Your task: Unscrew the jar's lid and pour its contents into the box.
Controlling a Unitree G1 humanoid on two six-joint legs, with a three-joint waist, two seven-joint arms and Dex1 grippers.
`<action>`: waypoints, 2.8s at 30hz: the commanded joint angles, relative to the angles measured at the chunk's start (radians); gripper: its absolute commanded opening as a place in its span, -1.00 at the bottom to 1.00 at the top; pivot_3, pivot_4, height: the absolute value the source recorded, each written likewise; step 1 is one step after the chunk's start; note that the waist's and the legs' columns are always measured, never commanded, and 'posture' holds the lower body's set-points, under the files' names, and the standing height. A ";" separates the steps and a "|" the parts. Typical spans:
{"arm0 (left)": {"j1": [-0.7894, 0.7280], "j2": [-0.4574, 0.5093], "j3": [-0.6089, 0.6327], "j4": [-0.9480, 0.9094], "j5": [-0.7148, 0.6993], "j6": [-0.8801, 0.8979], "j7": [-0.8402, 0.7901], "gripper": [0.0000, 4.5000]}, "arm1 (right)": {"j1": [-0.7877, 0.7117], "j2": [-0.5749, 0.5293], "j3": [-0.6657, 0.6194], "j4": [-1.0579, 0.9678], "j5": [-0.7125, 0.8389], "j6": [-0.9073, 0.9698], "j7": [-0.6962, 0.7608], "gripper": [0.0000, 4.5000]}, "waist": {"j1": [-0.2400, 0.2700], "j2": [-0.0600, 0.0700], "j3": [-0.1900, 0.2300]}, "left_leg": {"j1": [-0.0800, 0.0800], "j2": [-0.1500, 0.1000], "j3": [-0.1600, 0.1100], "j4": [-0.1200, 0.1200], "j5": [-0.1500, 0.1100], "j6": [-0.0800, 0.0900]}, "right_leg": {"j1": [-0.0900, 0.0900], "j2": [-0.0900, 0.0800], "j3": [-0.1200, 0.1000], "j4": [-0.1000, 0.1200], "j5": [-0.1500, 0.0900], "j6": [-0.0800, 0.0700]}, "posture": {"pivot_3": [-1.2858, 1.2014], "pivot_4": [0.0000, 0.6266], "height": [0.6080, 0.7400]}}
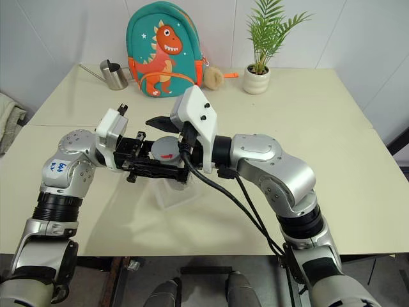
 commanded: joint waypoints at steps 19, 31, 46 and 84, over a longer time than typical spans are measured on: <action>0.018 0.012 0.031 -0.053 -0.032 0.040 -0.002 -0.14 | -0.017 -0.074 -0.056 -0.012 -0.066 0.026 -0.027 0.99 | 0.000 0.000 0.000 | 0.000 0.000 0.000 0.000 0.000 0.000 | -0.001 0.000 0.000 0.001 0.000 0.000 | 0.03 -0.52 1.00; 0.019 0.024 0.033 -0.014 -0.018 0.037 -0.018 -0.14 | 0.024 -0.190 -0.142 -0.119 0.019 0.129 -0.055 0.99 | 0.001 0.000 0.000 | 0.000 0.000 0.000 0.000 0.000 0.000 | -0.001 0.000 0.000 0.001 0.000 -0.001 | 0.03 -0.52 1.00; -0.007 0.018 0.027 0.049 0.001 0.004 -0.041 -0.14 | 0.042 -0.272 -0.240 -0.231 0.152 0.230 -0.075 0.99 | 0.002 0.000 0.000 | 0.000 0.000 0.000 0.000 0.000 0.000 | -0.001 0.000 0.000 0.001 -0.001 -0.001 | 0.03 -0.52 1.00; -0.027 0.001 0.007 0.027 -0.011 0.016 -0.064 -0.14 | -0.007 0.036 -0.006 0.028 0.004 0.038 -0.118 0.99 | -0.001 0.000 0.000 | -0.001 0.000 0.000 0.000 0.000 0.000 | -0.003 0.000 0.000 0.003 -0.001 -0.001 | 0.03 -0.52 1.00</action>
